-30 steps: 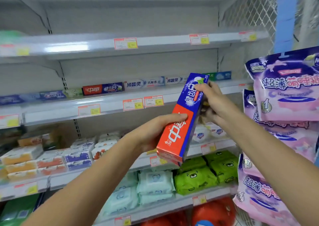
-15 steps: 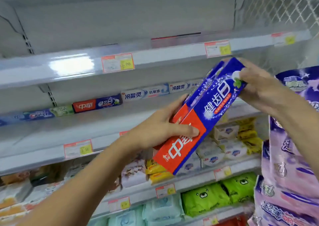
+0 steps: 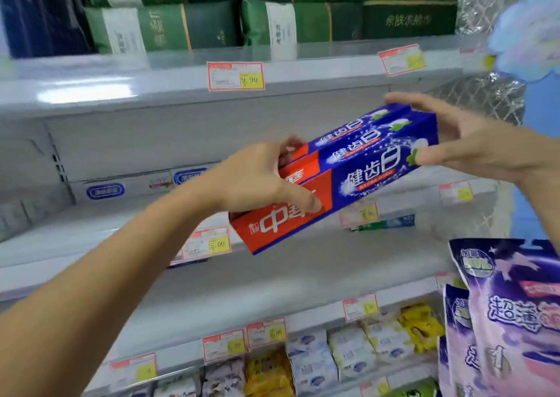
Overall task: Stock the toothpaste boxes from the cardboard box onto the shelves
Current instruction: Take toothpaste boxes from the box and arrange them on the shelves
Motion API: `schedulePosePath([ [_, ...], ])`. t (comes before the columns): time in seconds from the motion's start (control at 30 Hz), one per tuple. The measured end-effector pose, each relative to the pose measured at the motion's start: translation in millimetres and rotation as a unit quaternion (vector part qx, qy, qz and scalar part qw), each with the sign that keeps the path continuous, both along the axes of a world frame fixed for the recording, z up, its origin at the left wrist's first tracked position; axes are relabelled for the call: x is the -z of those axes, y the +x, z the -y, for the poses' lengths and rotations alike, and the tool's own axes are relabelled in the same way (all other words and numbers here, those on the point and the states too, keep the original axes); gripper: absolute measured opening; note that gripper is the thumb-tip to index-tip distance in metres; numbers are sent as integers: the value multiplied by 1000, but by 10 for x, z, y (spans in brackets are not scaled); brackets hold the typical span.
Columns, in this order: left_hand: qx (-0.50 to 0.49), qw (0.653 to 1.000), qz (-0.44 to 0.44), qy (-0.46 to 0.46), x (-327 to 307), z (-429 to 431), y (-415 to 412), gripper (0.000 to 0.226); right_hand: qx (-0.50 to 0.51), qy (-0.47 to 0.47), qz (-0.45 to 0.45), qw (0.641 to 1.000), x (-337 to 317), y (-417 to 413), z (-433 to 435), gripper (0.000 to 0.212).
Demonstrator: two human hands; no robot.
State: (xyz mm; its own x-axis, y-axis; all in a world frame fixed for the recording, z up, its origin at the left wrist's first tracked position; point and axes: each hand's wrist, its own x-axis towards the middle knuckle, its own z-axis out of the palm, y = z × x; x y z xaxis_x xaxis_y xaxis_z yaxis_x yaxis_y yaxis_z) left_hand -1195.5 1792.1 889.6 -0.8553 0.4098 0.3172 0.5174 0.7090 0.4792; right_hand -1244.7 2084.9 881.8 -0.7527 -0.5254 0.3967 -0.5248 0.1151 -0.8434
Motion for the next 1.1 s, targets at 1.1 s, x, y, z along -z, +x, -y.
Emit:
schedulePosePath([
  [1.1,-246,947,86,-186,211,164,-2115,50,312,377,-3,872,179,-2243,645,92],
])
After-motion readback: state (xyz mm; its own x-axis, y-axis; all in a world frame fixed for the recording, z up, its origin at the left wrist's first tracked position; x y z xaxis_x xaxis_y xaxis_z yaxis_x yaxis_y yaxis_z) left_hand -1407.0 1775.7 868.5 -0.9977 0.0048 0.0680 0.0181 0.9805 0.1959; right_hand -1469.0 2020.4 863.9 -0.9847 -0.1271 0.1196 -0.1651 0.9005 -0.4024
